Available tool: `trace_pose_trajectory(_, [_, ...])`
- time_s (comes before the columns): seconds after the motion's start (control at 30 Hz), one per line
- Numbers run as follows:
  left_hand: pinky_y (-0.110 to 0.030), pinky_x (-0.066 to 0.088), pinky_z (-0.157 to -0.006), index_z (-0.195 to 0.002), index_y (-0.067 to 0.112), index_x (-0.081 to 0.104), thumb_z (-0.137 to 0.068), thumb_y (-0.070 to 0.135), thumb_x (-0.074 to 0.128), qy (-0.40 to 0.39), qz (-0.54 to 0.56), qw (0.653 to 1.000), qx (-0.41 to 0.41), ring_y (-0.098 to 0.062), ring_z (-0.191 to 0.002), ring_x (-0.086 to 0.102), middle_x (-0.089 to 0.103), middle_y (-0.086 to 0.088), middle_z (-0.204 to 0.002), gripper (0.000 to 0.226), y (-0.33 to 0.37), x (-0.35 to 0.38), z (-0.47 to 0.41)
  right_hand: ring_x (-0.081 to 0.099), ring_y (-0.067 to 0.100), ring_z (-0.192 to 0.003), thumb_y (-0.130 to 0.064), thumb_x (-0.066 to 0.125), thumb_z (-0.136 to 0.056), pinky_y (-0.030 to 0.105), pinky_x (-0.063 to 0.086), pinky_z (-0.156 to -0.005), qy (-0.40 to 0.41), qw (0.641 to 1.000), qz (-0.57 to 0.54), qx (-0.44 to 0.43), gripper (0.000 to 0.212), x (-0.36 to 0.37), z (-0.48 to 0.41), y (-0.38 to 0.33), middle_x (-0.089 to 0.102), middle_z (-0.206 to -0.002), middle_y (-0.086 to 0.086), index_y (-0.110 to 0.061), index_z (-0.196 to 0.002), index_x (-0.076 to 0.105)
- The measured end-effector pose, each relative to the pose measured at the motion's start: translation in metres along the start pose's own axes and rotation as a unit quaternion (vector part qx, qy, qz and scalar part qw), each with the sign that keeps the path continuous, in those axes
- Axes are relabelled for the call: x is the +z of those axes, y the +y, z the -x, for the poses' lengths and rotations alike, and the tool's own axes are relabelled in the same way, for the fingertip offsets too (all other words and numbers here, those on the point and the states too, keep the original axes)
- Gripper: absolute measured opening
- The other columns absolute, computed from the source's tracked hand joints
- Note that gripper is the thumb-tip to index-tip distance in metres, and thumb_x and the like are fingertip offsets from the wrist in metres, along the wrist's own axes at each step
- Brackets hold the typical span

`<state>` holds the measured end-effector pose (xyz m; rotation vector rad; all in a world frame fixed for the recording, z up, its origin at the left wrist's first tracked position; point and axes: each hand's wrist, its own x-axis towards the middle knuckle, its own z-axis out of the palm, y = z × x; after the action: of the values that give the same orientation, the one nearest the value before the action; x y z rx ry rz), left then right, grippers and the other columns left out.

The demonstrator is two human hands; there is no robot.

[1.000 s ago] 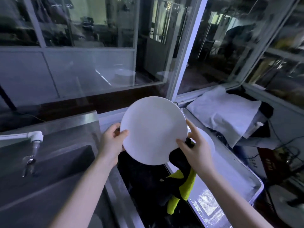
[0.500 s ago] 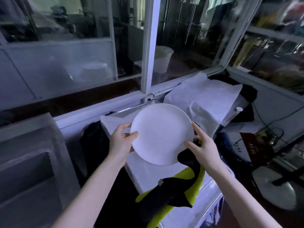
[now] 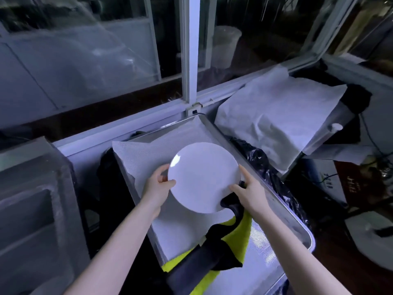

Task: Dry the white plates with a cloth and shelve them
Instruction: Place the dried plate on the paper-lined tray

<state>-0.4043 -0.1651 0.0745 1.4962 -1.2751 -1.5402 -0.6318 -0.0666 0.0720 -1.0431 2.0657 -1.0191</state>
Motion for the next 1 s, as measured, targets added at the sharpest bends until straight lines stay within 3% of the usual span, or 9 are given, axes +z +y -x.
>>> trace_pose_trajectory(0.13, [-0.029, 0.043, -0.074, -0.119, 0.034, 0.063, -0.088, -0.006, 0.059, 0.006, -0.041, 0.999, -0.001, -0.015, -0.071, 0.052, 0.057, -0.001, -0.08, 0.05, -0.007, 0.008, -0.017, 0.058, 0.025, -0.08, -0.007, 0.057, -0.077, 0.03, 0.048, -0.075, -0.011, 1.0, 0.022, -0.01, 0.06, 0.001, -0.019, 0.004, 0.066, -0.074, 0.002, -0.043, -0.126, 0.055])
trace_pose_trajectory(0.23, [-0.032, 0.044, -0.079, -0.121, 0.033, 0.064, -0.087, -0.004, 0.06, 0.016, -0.071, 0.997, 0.004, -0.019, -0.075, 0.051, 0.051, 0.0, -0.078, 0.051, -0.011, 0.015, -0.026, 0.06, 0.024, -0.086, -0.006, 0.058, -0.078, 0.027, 0.045, -0.071, -0.017, 0.999, 0.035, -0.017, 0.061, -0.001, -0.03, 0.008, 0.07, -0.083, 0.001, -0.038, -0.13, 0.054])
trace_pose_trajectory(0.4, [-0.024, 0.04, -0.065, -0.124, 0.032, 0.066, -0.087, -0.002, 0.062, 0.046, -0.133, 0.99, 0.016, -0.014, -0.075, 0.052, 0.053, 0.001, -0.081, 0.05, -0.017, 0.021, -0.035, 0.058, 0.021, -0.083, -0.009, 0.059, -0.081, 0.023, 0.034, -0.067, -0.04, 0.997, 0.063, -0.013, 0.059, 0.001, -0.041, 0.015, 0.067, -0.082, -0.004, -0.034, -0.134, 0.052])
trace_pose_trajectory(0.6, [-0.021, 0.041, -0.065, -0.123, 0.029, 0.069, -0.086, -0.003, 0.061, 0.049, -0.158, 0.986, 0.013, -0.015, -0.077, 0.054, 0.055, 0.002, -0.081, 0.049, -0.024, 0.024, -0.039, 0.057, 0.023, -0.08, -0.01, 0.06, -0.081, 0.022, 0.036, -0.063, -0.051, 0.996, 0.077, -0.012, 0.055, 0.003, -0.048, 0.018, 0.064, -0.078, -0.001, -0.034, -0.129, 0.054])
trace_pose_trajectory(0.77, [-0.023, 0.041, -0.064, -0.121, 0.029, 0.069, -0.086, -0.001, 0.062, 0.06, -0.181, 0.981, 0.022, -0.016, -0.075, 0.054, 0.055, 0.0, -0.081, 0.047, -0.026, 0.025, -0.042, 0.056, 0.028, -0.079, -0.012, 0.06, -0.081, 0.029, 0.038, -0.065, -0.061, 0.993, 0.103, -0.01, 0.049, 0.003, -0.056, 0.021, 0.065, -0.076, 0.006, -0.031, -0.126, 0.054])
trace_pose_trajectory(0.83, [-0.027, 0.041, -0.069, -0.123, 0.029, 0.068, -0.086, 0.0, 0.062, 0.06, -0.197, 0.978, 0.033, -0.02, -0.08, 0.055, 0.056, -0.004, -0.087, 0.047, -0.027, 0.026, -0.042, 0.055, 0.024, -0.073, -0.011, 0.058, -0.081, 0.028, 0.039, -0.061, -0.066, 0.991, 0.115, -0.006, 0.055, 0.003, -0.057, 0.022, 0.06, -0.068, -0.001, -0.034, -0.13, 0.052])
trace_pose_trajectory(0.93, [-0.032, 0.046, -0.084, -0.126, 0.03, 0.067, -0.087, -0.002, 0.059, 0.064, -0.208, 0.975, 0.052, -0.028, -0.092, 0.055, 0.05, -0.003, -0.088, 0.051, -0.028, 0.028, -0.041, 0.049, 0.011, -0.058, -0.009, 0.056, -0.08, 0.013, 0.039, -0.05, -0.063, 0.992, 0.114, 0.001, 0.062, 0.003, -0.06, 0.024, 0.051, -0.059, -0.01, -0.035, -0.136, 0.051])
trace_pose_trajectory(1.0, [-0.035, 0.048, -0.091, -0.127, 0.031, 0.066, -0.088, -0.002, 0.057, 0.064, -0.215, 0.973, 0.059, -0.031, -0.096, 0.054, 0.046, -0.001, -0.088, 0.052, -0.03, 0.03, -0.041, 0.046, 0.008, -0.054, -0.008, 0.056, -0.079, 0.01, 0.039, -0.05, -0.052, 0.993, 0.107, 0.004, 0.061, 0.003, -0.059, 0.024, 0.049, -0.057, -0.011, -0.033, -0.135, 0.053])
